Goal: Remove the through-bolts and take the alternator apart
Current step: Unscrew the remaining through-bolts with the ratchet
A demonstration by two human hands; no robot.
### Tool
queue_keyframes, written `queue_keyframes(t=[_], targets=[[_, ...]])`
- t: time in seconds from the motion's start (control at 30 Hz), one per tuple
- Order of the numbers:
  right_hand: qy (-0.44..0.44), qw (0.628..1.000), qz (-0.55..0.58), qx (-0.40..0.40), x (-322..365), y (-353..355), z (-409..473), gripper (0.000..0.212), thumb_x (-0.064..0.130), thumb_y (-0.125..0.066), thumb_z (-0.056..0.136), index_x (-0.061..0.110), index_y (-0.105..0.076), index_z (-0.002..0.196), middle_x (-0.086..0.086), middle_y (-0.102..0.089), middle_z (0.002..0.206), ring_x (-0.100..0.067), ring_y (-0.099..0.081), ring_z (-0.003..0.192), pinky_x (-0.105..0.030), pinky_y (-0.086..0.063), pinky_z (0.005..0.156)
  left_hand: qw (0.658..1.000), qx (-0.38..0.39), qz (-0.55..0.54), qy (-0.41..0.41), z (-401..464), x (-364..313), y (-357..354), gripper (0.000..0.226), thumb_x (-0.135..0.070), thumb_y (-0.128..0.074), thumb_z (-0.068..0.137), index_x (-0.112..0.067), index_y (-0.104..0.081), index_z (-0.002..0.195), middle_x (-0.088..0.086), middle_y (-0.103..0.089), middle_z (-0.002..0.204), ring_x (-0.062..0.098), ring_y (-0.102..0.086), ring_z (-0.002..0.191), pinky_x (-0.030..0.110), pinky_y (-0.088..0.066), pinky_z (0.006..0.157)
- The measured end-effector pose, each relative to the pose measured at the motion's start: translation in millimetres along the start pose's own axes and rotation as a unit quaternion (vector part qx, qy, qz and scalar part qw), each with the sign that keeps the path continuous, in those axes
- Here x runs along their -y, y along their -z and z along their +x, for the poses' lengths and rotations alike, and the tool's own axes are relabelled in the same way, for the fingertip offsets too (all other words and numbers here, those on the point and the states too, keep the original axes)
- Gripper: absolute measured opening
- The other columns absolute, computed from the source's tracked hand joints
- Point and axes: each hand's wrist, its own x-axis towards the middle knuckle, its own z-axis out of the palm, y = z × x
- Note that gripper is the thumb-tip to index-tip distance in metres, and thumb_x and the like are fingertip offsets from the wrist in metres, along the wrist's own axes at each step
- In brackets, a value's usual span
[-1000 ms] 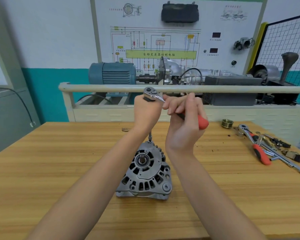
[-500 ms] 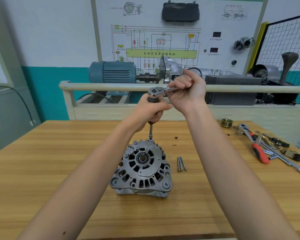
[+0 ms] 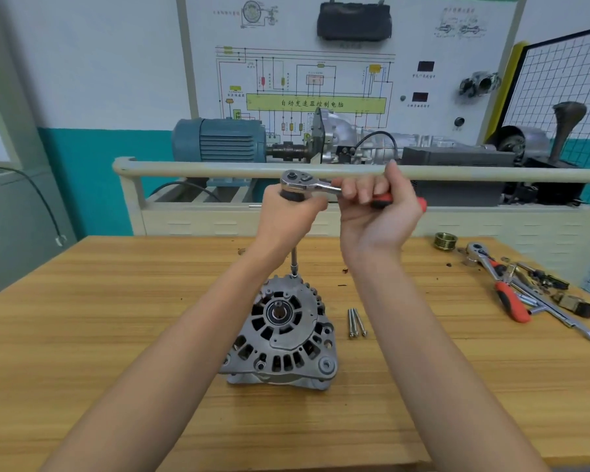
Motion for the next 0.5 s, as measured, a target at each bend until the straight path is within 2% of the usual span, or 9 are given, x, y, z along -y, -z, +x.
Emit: queue_keyframes(t=[0.13,0.2,0.23,0.3,0.37,0.43,0.5], targets=[[-0.178,0.982,0.045,-0.045,11.0,-2.7,42.3,0.058,0.015,-0.038,0.097,0.016,-0.039,0.039,0.004,-0.031,0.038,-0.013,-0.033,0.032,-0.021,-0.042,0.046,0.987,0.160,0.014,-0.031,3.7,-4.7,14.9,0.026,-0.009,-0.064,0.070,-0.015,-0.050,0.049,0.000,-0.046,0.042,0.018,-0.040,0.040,0.025,-0.037,0.048],[-0.223,0.972,0.051,-0.057,11.8,-2.9,54.5,0.055,0.014,-0.039,0.097,0.016,-0.036,0.042,0.006,-0.030,0.037,-0.012,-0.032,0.030,-0.019,-0.039,0.043,0.980,0.195,-0.003,-0.027,6.9,-5.3,14.0,0.032,-0.009,-0.064,0.072,-0.020,-0.052,0.045,0.000,-0.046,0.042,0.019,-0.042,0.041,0.026,-0.040,0.051],[-0.226,0.971,0.050,-0.062,11.6,-3.4,57.2,0.052,0.014,-0.039,0.096,0.016,-0.035,0.044,0.006,-0.030,0.036,-0.012,-0.031,0.030,-0.018,-0.039,0.043,0.979,0.200,-0.023,-0.017,7.6,-5.1,12.4,0.035,-0.008,-0.064,0.073,-0.021,-0.050,0.044,-0.001,-0.043,0.041,0.018,-0.038,0.038,0.024,-0.037,0.047],[-0.201,0.976,0.048,-0.069,9.4,-5.1,54.1,0.050,0.013,-0.039,0.096,0.017,-0.035,0.046,0.006,-0.029,0.037,-0.011,-0.031,0.030,-0.018,-0.039,0.043,0.979,0.194,-0.059,0.008,7.5,-3.6,9.6,0.040,-0.008,-0.061,0.074,-0.023,-0.045,0.041,-0.004,-0.035,0.038,0.013,-0.026,0.034,0.019,-0.026,0.040],[-0.140,0.986,0.046,-0.077,5.2,-4.4,40.6,0.054,0.013,-0.040,0.096,0.017,-0.037,0.042,0.006,-0.029,0.038,-0.012,-0.031,0.032,-0.020,-0.040,0.044,0.984,0.166,-0.063,0.017,7.2,-1.3,8.4,0.041,-0.008,-0.058,0.074,-0.022,-0.043,0.038,-0.006,-0.032,0.036,0.011,-0.022,0.033,0.016,-0.021,0.039],[-0.061,0.995,0.038,-0.069,-0.2,-2.4,19.3,0.052,0.013,-0.040,0.097,0.016,-0.039,0.045,0.004,-0.031,0.040,-0.014,-0.035,0.036,-0.024,-0.044,0.046,0.994,0.099,-0.049,0.020,6.2,-0.4,5.2,0.039,-0.003,-0.057,0.076,-0.020,-0.044,0.043,-0.005,-0.033,0.037,0.011,-0.023,0.033,0.017,-0.021,0.039],[0.030,0.999,-0.004,-0.033,-7.2,-0.2,-5.0,0.043,0.012,-0.039,0.098,0.012,-0.038,0.054,0.000,-0.037,0.043,-0.017,-0.043,0.042,-0.030,-0.050,0.055,0.999,0.008,-0.027,0.019,4.3,0.1,-0.9,0.037,0.001,-0.056,0.081,-0.015,-0.042,0.051,-0.006,-0.034,0.037,0.011,-0.025,0.036,0.019,-0.022,0.040]])
